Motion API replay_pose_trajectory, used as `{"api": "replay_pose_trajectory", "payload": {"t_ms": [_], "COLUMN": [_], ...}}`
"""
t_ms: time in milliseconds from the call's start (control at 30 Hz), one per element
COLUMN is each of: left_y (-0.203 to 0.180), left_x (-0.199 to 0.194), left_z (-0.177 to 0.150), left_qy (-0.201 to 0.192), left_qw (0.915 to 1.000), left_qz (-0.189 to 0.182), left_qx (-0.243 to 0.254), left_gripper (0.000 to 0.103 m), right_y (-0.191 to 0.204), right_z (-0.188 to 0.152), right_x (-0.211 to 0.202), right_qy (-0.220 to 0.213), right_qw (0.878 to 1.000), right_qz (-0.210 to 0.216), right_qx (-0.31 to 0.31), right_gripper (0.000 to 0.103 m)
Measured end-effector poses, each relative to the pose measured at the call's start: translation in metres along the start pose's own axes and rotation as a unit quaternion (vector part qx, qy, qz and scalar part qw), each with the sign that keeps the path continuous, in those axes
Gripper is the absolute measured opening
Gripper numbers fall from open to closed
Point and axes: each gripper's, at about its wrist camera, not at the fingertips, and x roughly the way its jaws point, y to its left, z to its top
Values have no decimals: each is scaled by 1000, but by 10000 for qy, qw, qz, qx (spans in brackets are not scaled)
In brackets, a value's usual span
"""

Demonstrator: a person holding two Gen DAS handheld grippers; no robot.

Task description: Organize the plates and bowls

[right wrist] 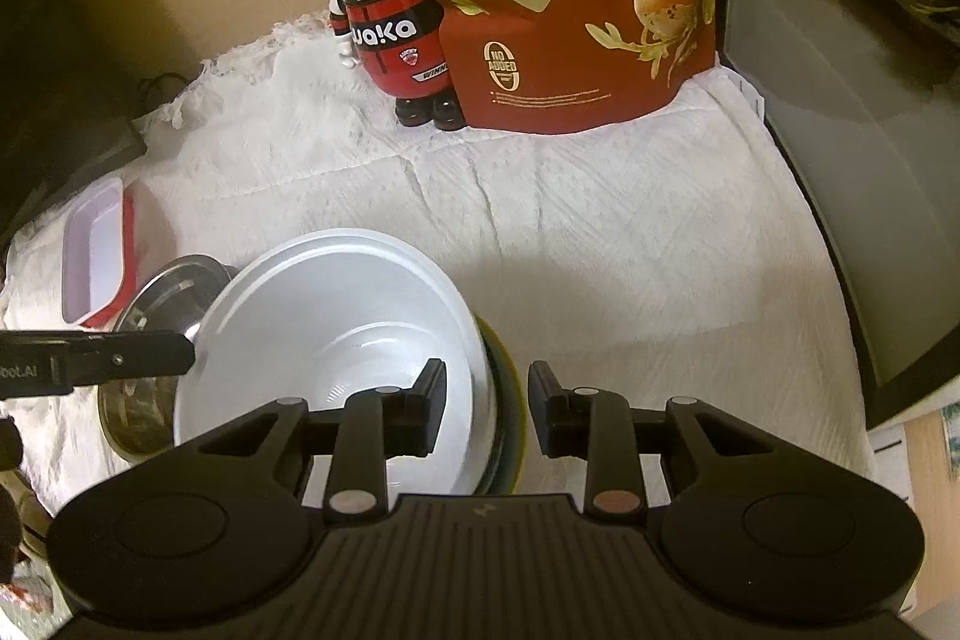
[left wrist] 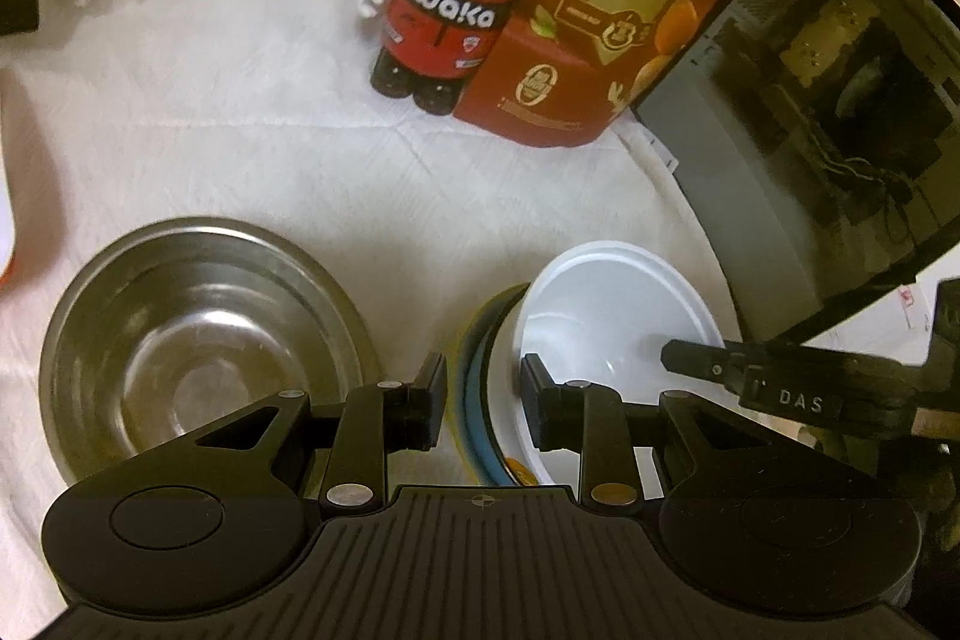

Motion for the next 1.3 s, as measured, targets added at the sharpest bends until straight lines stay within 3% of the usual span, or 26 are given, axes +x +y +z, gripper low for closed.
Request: {"api": "replay_pose_trajectory", "payload": {"t_ms": [133,267,400,533,600,700,833,967,1100,1200,1300], "left_y": [8,6,2,-5,-9,-17,-20,-22,-12,-5,-6], "left_x": [8,16,29,37,40,42,49,59,65,67,70], "left_z": [5,6,5,4,4,6,7,5,3,3,2], "left_qy": [143,276,425,445,444,390,342,537,772,813,805], "left_qw": [9998,9996,9990,9983,9983,9981,9975,9950,9950,9948,9953], "left_qz": [10,19,148,364,390,470,611,840,551,279,233], "left_qx": [-144,60,26,-2,1,-15,-51,-15,-305,-550,-480], "left_gripper": [30,32,34,48,49,46,50,50,48,48,48], "right_y": [11,17,14,2,-8,-21,-34,-50,-53,-44,-41], "right_z": [0,2,-1,-3,-1,2,5,7,3,-3,-6], "right_x": [-4,-11,-4,11,19,27,40,54,76,86,90], "right_qy": [-21,-100,123,236,287,376,467,800,1321,1514,1627], "right_qw": [9999,9993,9995,9993,9991,9993,9983,9926,9799,9760,9711], "right_qz": [-163,-356,-305,-245,-305,-36,310,876,1386,1458,1618], "right_qx": [-25,-64,20,-138,-48,-40,-152,251,564,563,653], "right_gripper": [30,38,39,40,42,43,49,49,49,50,50]}}
